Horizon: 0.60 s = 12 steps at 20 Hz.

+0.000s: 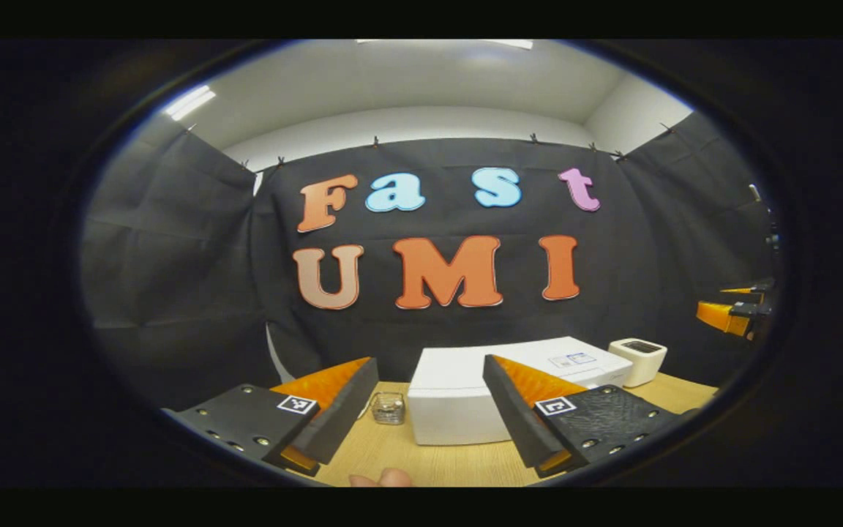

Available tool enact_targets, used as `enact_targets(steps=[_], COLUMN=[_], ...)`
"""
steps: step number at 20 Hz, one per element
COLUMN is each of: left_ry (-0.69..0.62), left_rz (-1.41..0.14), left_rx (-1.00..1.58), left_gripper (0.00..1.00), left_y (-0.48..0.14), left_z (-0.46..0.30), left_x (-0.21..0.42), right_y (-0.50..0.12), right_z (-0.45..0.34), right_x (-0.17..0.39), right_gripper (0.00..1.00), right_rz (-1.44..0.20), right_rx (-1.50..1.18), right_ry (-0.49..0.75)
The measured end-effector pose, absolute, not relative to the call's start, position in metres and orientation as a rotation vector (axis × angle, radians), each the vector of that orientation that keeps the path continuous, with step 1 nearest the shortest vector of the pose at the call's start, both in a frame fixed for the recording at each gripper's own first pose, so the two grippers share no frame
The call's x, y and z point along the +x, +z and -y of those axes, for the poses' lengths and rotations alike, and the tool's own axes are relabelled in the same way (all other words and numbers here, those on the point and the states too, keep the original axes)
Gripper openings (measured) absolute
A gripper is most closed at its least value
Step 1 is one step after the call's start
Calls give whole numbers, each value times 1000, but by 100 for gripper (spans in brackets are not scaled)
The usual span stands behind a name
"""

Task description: Open the microwave oven with the left hand, put the food in, and close the microwave oven.

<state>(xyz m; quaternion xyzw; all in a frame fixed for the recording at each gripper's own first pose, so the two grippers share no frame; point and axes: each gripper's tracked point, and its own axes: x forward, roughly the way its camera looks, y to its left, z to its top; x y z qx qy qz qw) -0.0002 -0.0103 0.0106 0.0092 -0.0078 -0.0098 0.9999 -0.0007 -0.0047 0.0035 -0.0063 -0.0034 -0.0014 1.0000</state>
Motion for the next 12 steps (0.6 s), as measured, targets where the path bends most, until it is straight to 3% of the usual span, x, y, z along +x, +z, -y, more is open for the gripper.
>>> enact_targets(steps=[12], left_ry=[-60], left_rz=[6], left_rx=[-12], left_gripper=[92], left_y=[1], left_z=[36], left_x=[2], right_y=[-1], right_z=[8], right_x=[-3], right_gripper=[96], right_rz=[5], right_rx=[-7], right_ry=[-6])
